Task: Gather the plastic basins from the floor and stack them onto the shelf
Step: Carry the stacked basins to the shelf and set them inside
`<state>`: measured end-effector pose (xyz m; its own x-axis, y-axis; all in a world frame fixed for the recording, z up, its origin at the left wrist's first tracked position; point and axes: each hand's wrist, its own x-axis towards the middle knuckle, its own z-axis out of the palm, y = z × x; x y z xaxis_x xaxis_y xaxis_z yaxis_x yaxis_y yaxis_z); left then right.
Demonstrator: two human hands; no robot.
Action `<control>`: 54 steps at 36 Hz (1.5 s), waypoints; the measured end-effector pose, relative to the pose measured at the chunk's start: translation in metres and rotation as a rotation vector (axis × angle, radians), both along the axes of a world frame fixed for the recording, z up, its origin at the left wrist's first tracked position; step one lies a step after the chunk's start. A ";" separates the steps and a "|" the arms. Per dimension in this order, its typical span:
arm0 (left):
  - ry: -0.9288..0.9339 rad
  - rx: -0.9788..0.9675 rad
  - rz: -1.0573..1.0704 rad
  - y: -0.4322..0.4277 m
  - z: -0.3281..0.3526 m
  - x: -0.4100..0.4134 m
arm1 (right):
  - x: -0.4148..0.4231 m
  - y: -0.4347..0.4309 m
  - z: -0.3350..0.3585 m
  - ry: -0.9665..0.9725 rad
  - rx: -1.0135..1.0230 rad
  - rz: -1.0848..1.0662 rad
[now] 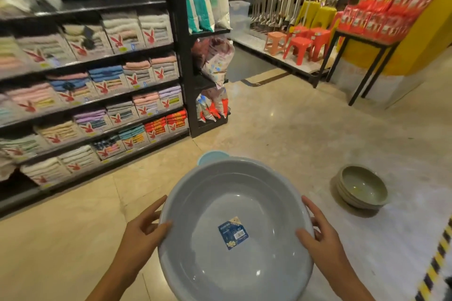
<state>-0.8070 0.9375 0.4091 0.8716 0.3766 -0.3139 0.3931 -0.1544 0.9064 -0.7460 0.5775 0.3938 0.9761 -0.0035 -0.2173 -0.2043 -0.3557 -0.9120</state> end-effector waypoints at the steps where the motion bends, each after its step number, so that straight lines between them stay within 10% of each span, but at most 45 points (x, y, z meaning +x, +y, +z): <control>1: 0.000 -0.021 0.017 0.006 0.009 -0.007 | -0.003 0.007 0.009 0.002 0.007 0.011; 27: -0.025 -0.179 0.034 0.141 0.043 0.008 | -0.010 0.144 0.038 -0.010 0.046 -0.097; 54: 0.032 -0.125 0.049 0.172 -0.003 0.332 | 0.304 0.175 -0.040 0.030 0.083 -0.071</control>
<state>-0.4752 1.1092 0.4057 0.8418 0.3749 -0.3884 0.4263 -0.0203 0.9044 -0.4419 0.7522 0.3535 0.9671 -0.0535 -0.2486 -0.2538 -0.2625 -0.9310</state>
